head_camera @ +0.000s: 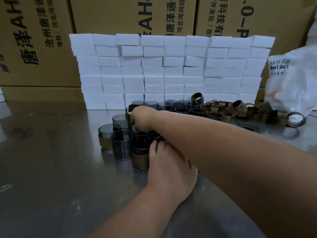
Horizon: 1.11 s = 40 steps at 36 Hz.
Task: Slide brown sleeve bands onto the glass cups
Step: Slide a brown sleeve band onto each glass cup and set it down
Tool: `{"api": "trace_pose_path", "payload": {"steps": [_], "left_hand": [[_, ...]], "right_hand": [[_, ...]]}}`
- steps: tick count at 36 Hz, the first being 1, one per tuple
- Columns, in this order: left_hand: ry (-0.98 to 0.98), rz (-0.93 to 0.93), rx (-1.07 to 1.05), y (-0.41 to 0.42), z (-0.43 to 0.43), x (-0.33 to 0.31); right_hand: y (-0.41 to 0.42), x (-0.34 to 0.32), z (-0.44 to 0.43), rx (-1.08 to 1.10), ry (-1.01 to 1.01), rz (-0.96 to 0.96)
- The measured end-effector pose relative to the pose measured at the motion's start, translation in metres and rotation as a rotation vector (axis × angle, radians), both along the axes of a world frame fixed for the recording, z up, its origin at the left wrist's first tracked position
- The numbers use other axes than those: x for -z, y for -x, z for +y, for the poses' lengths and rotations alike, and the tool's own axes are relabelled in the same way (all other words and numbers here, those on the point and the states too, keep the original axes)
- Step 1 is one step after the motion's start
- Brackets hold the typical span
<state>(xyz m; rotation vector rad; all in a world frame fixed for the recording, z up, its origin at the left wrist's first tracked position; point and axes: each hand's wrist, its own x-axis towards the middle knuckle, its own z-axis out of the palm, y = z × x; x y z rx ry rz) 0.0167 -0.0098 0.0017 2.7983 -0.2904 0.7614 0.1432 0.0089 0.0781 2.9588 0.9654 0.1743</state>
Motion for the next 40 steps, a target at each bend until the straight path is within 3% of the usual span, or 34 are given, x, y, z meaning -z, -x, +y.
{"api": "trace_pose_path", "payload": {"steps": [6, 14, 24, 29, 32, 36, 40], "left_hand": [[0.056, -0.009, 0.018, -0.002, 0.001, 0.002], [0.256, -0.111, 0.031, -0.002, -0.001, 0.005], [0.580, -0.203, 0.161, 0.009, 0.000, -0.006], [0.606, -0.248, 0.221, 0.011, -0.001, -0.005], [0.610, -0.242, 0.259, 0.012, -0.001, -0.006], [0.685, -0.285, 0.297, 0.014, -0.002, -0.005], [0.809, -0.333, 0.242, 0.011, -0.001, -0.004]], "right_hand": [[0.004, -0.019, -0.024, -0.011, -0.130, -0.120], [0.064, -0.043, -0.093, -0.071, -0.667, -0.278], [0.129, 0.007, -0.164, -0.088, -1.380, 0.171], [0.139, 0.037, -0.158, -0.122, -1.677, 0.368], [0.140, 0.045, -0.157, -0.113, -1.730, 0.391], [0.136, 0.049, -0.163, -0.024, -1.585, 0.150], [0.133, 0.051, -0.172, 0.036, -1.613, 0.024]]}}
